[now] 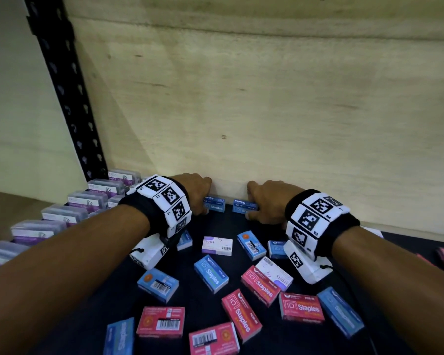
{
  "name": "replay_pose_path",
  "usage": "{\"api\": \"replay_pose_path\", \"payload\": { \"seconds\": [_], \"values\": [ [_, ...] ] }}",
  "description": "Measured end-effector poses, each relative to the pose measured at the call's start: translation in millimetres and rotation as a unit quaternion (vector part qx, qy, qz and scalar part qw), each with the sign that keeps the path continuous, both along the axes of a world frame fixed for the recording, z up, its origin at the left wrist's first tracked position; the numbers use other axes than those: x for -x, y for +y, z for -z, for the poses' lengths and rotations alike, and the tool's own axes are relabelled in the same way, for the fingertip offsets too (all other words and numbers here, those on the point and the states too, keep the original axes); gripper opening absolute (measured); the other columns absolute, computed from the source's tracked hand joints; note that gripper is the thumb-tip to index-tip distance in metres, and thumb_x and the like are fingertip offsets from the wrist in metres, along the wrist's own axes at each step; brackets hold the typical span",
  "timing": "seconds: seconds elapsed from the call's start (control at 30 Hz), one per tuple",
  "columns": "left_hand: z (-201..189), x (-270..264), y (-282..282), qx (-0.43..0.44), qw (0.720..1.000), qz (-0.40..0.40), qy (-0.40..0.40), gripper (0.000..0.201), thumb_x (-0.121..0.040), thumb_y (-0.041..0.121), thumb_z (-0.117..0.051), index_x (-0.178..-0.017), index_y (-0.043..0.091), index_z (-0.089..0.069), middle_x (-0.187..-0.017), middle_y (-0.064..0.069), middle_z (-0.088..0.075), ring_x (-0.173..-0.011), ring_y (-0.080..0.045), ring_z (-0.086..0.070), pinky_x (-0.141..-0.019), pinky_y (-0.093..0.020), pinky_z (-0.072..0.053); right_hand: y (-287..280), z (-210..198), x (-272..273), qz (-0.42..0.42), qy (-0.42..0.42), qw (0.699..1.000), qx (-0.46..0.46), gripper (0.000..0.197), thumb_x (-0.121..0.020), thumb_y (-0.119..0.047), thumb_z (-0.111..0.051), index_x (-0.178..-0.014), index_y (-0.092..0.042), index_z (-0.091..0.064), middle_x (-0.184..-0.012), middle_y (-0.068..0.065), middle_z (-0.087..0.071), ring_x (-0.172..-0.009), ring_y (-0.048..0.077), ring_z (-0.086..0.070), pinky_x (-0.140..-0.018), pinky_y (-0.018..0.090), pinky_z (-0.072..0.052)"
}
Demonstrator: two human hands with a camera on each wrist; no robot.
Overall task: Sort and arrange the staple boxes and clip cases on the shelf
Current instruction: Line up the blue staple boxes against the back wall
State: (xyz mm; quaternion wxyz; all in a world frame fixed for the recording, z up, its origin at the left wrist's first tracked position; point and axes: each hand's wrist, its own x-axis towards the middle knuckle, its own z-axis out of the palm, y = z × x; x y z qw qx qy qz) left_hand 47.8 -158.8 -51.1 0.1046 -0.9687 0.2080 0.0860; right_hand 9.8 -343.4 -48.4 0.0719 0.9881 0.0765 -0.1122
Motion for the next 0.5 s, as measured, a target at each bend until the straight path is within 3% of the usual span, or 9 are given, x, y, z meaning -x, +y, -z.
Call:
{"api": "replay_pose_path", "payload": {
  "seconds": [0.1, 0.2, 0.33, 0.43, 0.5],
  "values": [
    [-1.9, 1.2, 2.4, 0.021, 1.0, -0.016, 0.011, 0.054, -0.088, 0.037, -0.066, -0.128, 0.012, -0.04, -0.096, -0.002, -0.049, -0.088, -0.023, -0.053, -0.075, -0.033, -0.048, -4.2, -1.6, 1.8, 0.02, -0.004, 0.999, -0.045, 0.049, -0.094, -0.049, -0.057, -0.121, -0.015, -0.034, -0.084, 0.001, -0.05, -0.064, 0.015, -0.05, -0.058, 0.031, -0.046],
    [-4.2, 5.6, 1.0, 0.033, 0.999, -0.031, 0.019, 0.056, -0.087, 0.024, -0.063, -0.132, 0.009, -0.033, -0.088, -0.002, -0.05, -0.089, -0.026, -0.059, -0.079, -0.037, -0.054, -10.2, -3.5, 7.4, 0.036, 0.007, 0.997, -0.07, 0.055, -0.094, -0.05, -0.053, -0.128, -0.014, -0.032, -0.09, 0.002, -0.055, -0.073, 0.017, -0.055, -0.067, 0.033, -0.045],
    [-13.6, 21.4, 3.0, 0.02, 0.998, -0.047, 0.028, 0.057, -0.091, 0.018, -0.052, -0.14, 0.008, -0.023, -0.089, -0.008, -0.057, -0.09, -0.031, -0.06, -0.068, -0.033, -0.045, -17.6, -12.3, 24.8, 0.05, 0.039, 0.995, -0.075, 0.05, -0.095, -0.056, -0.048, -0.124, -0.015, -0.04, -0.103, 0.002, -0.052, -0.092, 0.022, -0.052, -0.075, 0.033, -0.039],
    [-31.4, 29.0, 14.9, -0.002, 1.0, -0.027, 0.014, 0.036, -0.09, 0.014, -0.051, -0.126, 0.013, -0.045, -0.099, -0.003, -0.059, -0.076, -0.02, -0.051, -0.06, -0.026, -0.041, -21.7, -19.5, 38.1, 0.027, 0.049, 0.996, -0.069, 0.042, -0.095, -0.057, -0.048, -0.107, -0.017, -0.044, -0.101, 0.0, -0.053, -0.093, 0.022, -0.051, -0.077, 0.032, -0.037],
    [-44.8, 31.9, 22.8, -0.02, 0.999, -0.006, 0.05, 0.032, -0.089, 0.005, -0.051, -0.119, 0.014, -0.057, -0.107, -0.002, -0.057, -0.065, -0.011, -0.051, -0.053, -0.02, -0.038, -22.7, -22.4, 45.0, 0.006, 0.046, 0.997, -0.059, 0.045, -0.094, -0.057, -0.052, -0.103, -0.012, -0.051, -0.102, 0.004, -0.062, -0.092, 0.024, -0.058, -0.076, 0.035, -0.042]
  ]
}}
